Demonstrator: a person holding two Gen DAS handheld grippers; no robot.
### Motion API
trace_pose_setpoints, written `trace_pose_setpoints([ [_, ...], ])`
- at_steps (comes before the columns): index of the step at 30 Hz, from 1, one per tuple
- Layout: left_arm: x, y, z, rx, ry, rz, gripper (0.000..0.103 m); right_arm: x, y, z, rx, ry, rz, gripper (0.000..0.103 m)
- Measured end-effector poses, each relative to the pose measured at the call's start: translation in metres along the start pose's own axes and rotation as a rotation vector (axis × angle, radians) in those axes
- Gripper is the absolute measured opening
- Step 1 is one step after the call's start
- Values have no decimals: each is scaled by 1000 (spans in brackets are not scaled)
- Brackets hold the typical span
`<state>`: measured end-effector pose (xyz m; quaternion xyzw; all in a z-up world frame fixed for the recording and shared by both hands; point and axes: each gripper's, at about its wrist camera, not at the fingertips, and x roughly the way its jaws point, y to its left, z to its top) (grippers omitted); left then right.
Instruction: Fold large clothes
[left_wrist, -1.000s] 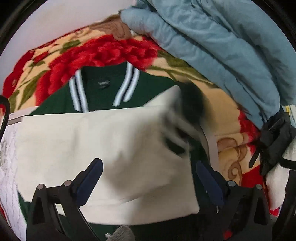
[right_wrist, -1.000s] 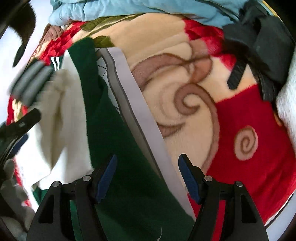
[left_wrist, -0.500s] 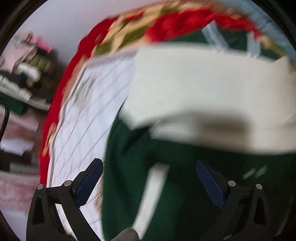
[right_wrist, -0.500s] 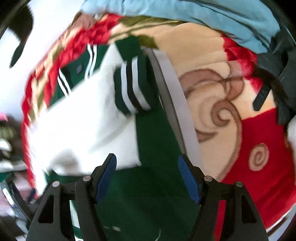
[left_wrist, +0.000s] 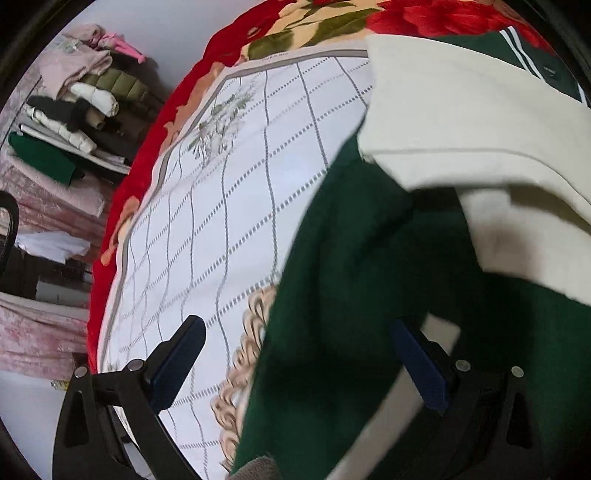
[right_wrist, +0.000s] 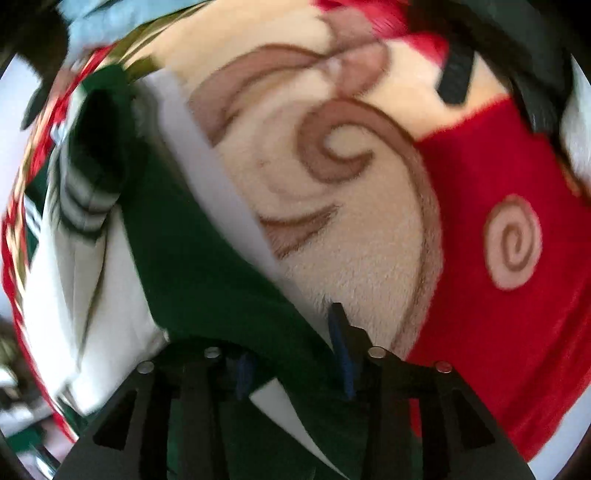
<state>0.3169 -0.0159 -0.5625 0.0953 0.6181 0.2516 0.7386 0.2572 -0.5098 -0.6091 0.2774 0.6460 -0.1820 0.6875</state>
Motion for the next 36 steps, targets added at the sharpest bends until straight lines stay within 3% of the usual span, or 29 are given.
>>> trace_pose_setpoints([
  [3, 12, 3, 14, 30, -9, 5, 103, -12, 11, -11, -106, -12, -24, 60],
  [7, 31, -2, 37, 50, -16, -61, 101, -9, 26, -20, -212, -45, -88, 60],
  [9, 37, -5, 48, 57, -34, -126, 69, 0, 35, -19, -236, -52, -96, 60],
  [10, 39, -6, 52, 52, -34, -202, 24, 4, 39, -17, -245, -54, -102, 60],
  [11, 40, -8, 54, 53, -27, -246, 12, 6, 42, -16, -245, -67, -99, 59],
  [13, 36, -10, 55, 71, -57, -242, 5, 4, 47, -13, -230, -91, -67, 41],
  [14, 35, -6, 55, 59, -70, -246, 4, 4, 49, -13, -221, -87, -70, 35],
  [15, 37, 3, 55, 35, -72, -257, 4, 2, 52, -13, -215, -86, -77, 23],
  [18, 38, 33, 58, -22, -72, -294, 5, -8, 59, -17, -187, -92, -48, 14],
  [23, 38, 77, 63, -26, -100, -267, 5, -25, 84, -26, -180, -47, 95, 12],
  [28, 64, 118, 58, -41, -68, -193, 6, -21, 114, -42, -211, 20, 245, 12],
  [30, 76, 127, 53, -63, -28, -191, 9, -8, 116, -53, -134, 20, 269, 11],
  [33, 81, 125, 46, -80, 1, -205, 10, 32, 77, -54, 182, 90, 322, 13],
  [34, 79, 121, 46, -78, -7, -189, 10, 39, 73, -53, 218, 109, 343, 13],
  [35, 77, 119, 45, -78, -12, -179, 10, 36, 81, -52, 175, 109, 310, 14],
  [36, 74, 116, 45, -83, -14, -187, 10, 30, 90, -50, 110, 105, 258, 24],
])
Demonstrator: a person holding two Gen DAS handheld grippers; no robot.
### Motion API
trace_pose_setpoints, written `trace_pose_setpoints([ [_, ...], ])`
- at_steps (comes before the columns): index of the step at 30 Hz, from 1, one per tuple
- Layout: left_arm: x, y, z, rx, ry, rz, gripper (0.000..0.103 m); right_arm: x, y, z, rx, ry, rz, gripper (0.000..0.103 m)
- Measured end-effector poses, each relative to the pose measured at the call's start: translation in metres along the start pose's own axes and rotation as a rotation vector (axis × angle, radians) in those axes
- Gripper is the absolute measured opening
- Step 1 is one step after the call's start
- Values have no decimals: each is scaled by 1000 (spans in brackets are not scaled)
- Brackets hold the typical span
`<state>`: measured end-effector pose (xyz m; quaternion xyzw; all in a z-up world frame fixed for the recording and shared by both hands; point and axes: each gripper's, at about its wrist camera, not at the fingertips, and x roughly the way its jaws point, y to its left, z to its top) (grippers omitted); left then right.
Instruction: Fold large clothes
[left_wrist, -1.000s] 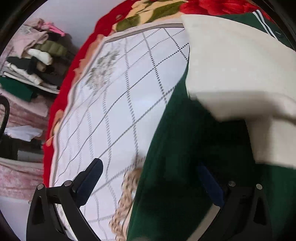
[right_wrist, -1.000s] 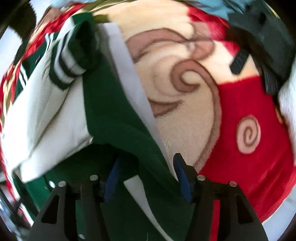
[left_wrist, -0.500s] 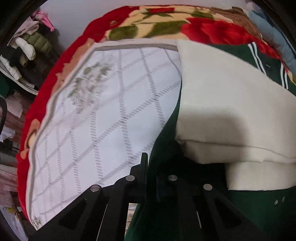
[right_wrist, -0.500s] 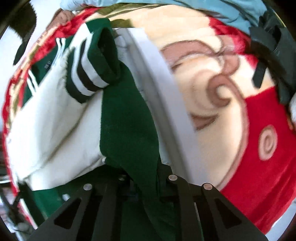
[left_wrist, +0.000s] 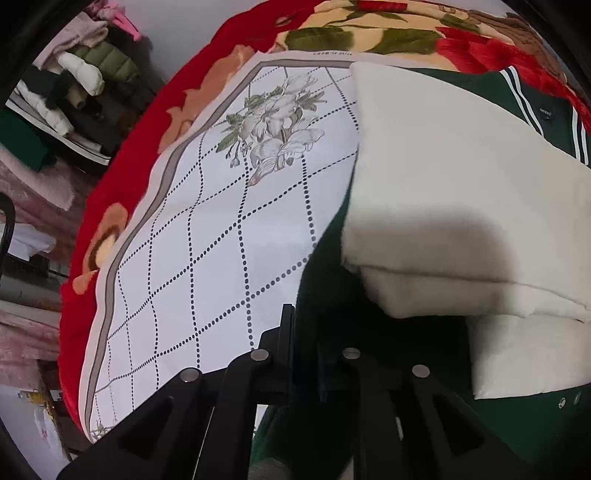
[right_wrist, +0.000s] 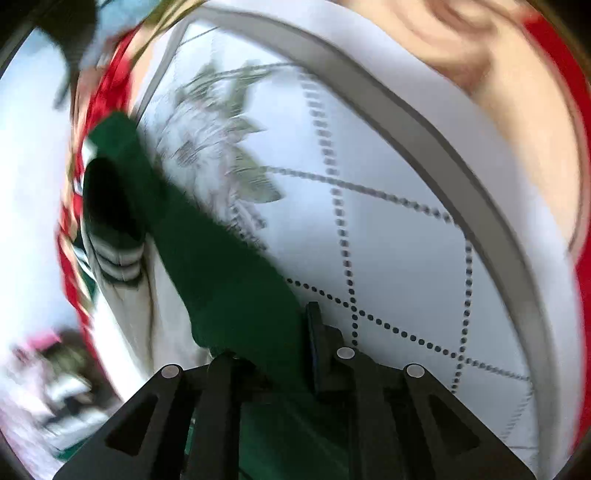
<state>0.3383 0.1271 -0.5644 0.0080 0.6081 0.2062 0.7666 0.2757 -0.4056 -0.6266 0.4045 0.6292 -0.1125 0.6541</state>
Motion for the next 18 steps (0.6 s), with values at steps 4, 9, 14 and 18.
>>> trace_pose_setpoints([
  [4, -15, -2, -1, -27, -23, -52, 91, -20, 70, -22, -445, -90, -345, 38],
  [9, -31, -12, -5, -21, -65, -23, 101, 11, 122, -59, -954, -201, -673, 38],
  [14, -13, -19, -5, -29, -39, -3, 101, 7, 96, -41, -706, -227, -426, 12],
  [18, 8, -19, -6, -55, 31, 3, 101, -2, -3, 0, -9, -180, -40, 12],
])
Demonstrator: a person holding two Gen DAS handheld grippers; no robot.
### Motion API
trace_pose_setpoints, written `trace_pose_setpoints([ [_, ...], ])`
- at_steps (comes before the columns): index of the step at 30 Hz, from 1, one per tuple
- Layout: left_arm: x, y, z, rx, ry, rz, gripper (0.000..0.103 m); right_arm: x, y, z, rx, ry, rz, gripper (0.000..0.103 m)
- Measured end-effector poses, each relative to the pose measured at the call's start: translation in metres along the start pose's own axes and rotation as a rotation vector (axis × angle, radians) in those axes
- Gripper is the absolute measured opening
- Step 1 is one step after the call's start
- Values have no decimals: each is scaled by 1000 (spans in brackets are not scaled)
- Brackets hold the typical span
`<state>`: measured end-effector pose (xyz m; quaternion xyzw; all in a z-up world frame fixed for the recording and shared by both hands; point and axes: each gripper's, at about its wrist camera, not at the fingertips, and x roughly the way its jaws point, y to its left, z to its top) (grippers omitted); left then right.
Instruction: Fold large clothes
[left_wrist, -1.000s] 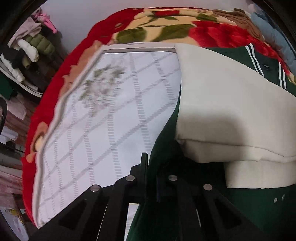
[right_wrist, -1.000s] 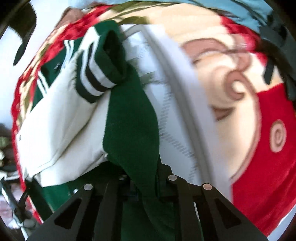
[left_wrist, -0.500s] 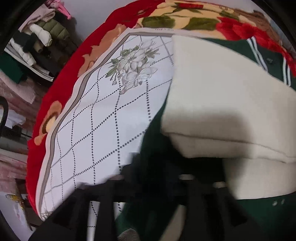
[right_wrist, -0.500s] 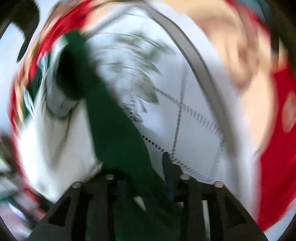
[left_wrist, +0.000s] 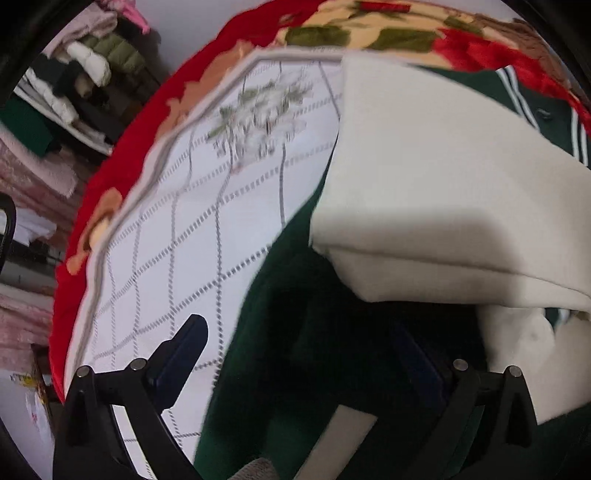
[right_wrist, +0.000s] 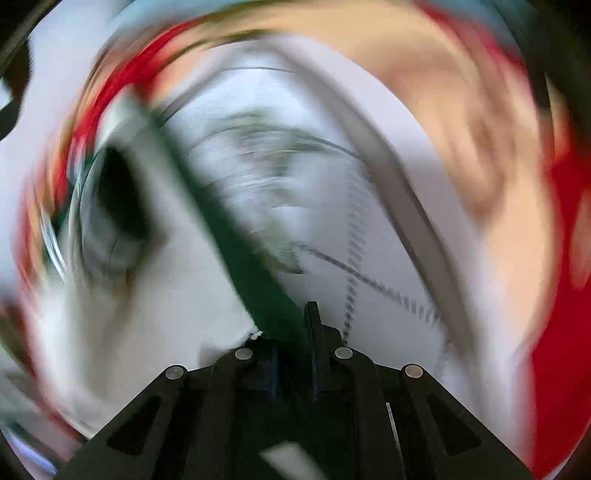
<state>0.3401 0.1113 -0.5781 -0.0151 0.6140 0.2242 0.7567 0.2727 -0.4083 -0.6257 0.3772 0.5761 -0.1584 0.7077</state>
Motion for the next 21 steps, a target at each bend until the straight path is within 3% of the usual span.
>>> trace_pose_setpoints([
  [1, -2, 0, -2, -9, 6, -7, 101, 1, -5, 2, 52, 18, 26, 12],
  [2, -6, 1, -3, -19, 0, -18, 101, -3, 4, 3, 7, 29, -15, 12],
  [3, -13, 0, -6, -20, -10, -33, 101, -5, 13, 2, -49, 38, -59, 19],
  [5, -33, -5, -13, 0, -31, -62, 101, -12, 39, -5, -201, 73, -216, 34],
  [6, -47, -11, -20, 14, -46, -73, 101, -19, 48, -12, -259, 83, -277, 36],
  [9, -66, -41, -27, 67, -56, -133, 101, -46, 66, -33, -352, 47, -280, 36],
  [11, -63, -64, -23, 99, -66, -115, 101, -64, 76, -50, -387, 5, -299, 36],
  [13, -50, -83, -15, 111, -69, -92, 101, -74, 95, -67, -415, 3, -223, 36],
  [15, -38, -91, -9, 107, -60, -98, 103, -65, 126, -82, -376, 93, -72, 39],
  [16, -36, -92, -8, 107, -65, -99, 103, -54, 136, -85, -308, 162, 56, 46],
  [17, -34, -93, -8, 110, -72, -94, 103, -33, 147, -88, -229, 243, 176, 67],
  [18, -32, -92, -8, 108, -72, -94, 103, -18, 159, -89, -200, 279, 210, 75],
  [21, -33, -87, -8, 82, -66, -109, 103, 43, 183, -87, -149, 316, 243, 75],
])
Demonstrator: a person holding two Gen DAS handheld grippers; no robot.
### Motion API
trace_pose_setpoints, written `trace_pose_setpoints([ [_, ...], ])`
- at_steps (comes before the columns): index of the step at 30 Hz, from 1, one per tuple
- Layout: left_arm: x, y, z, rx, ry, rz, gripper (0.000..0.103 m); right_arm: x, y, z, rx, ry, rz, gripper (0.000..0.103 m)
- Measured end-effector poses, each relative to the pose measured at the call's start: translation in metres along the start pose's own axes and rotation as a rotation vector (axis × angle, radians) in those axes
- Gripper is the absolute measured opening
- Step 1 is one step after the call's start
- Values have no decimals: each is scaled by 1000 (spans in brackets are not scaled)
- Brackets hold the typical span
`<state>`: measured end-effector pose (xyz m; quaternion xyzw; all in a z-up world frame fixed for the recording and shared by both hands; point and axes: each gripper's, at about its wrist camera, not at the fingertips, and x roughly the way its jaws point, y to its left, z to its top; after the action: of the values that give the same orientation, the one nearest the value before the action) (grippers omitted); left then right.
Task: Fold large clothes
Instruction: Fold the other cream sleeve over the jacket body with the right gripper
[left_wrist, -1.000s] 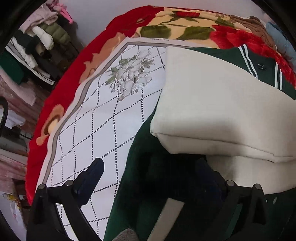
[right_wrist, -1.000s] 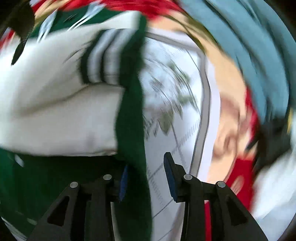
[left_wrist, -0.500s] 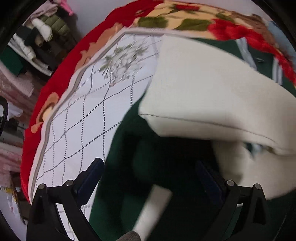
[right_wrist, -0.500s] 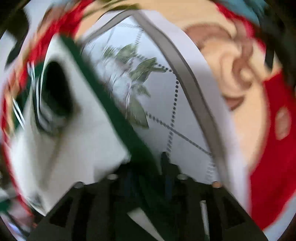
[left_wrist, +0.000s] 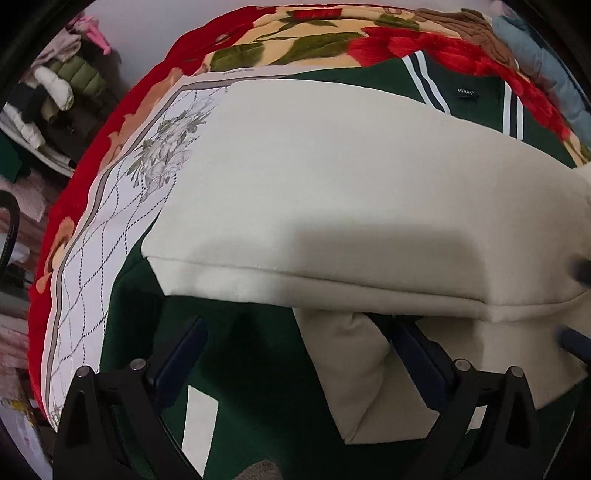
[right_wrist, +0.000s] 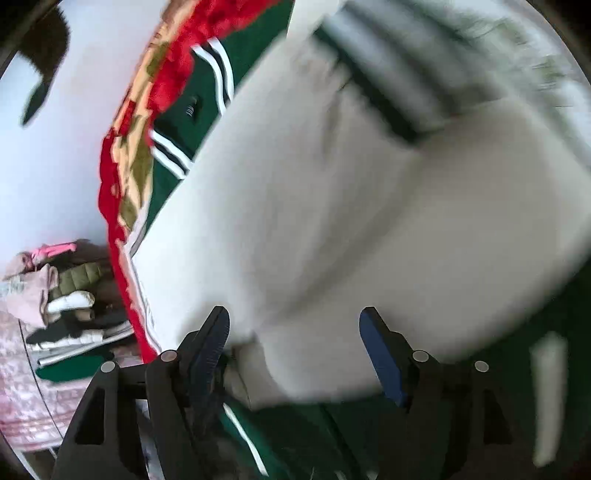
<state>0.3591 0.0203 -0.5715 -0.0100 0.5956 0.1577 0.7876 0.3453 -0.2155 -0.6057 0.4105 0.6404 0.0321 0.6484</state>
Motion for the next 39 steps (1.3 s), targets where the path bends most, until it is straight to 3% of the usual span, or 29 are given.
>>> trace_pose_setpoints([
  [2, -1, 3, -3, -18, 4, -7, 103, 24, -1, 9, 97, -37, 41, 72],
  [3, -1, 6, -4, -31, 9, -8, 103, 29, 4, 10, 124, -70, 81, 31],
  [4, -2, 10, -5, -47, 16, -13, 103, 31, 9, 13, 135, -83, 124, 4],
  [6, -5, 18, -9, -90, 18, -40, 103, 28, 25, 20, 143, -110, 231, 5],
  [11, -8, 25, -5, -193, 25, -55, 103, 2, 82, 16, 14, -158, 334, 4],
  [15, 4, 18, 12, -224, 39, 23, 103, -5, 108, 23, -37, -149, 372, 4],
  [23, 4, 88, -5, -438, 31, 121, 103, -43, 116, 33, -55, -190, 440, 4],
  [26, 19, 111, -15, -488, 90, 174, 103, -57, 108, 22, -117, -216, 402, 4],
  [30, 30, 130, -29, -528, 133, 181, 103, -57, 66, -1, -118, -237, 284, 4],
  [34, 14, 130, -44, -473, 131, 201, 103, -29, 4, -16, -13, -198, 170, 4],
  [37, 1, 137, -63, -483, 176, 195, 103, -7, -25, -22, 32, -109, 42, 19],
  [39, -10, 140, -71, -499, 187, 167, 103, 2, -40, -30, 73, -51, 38, 22],
])
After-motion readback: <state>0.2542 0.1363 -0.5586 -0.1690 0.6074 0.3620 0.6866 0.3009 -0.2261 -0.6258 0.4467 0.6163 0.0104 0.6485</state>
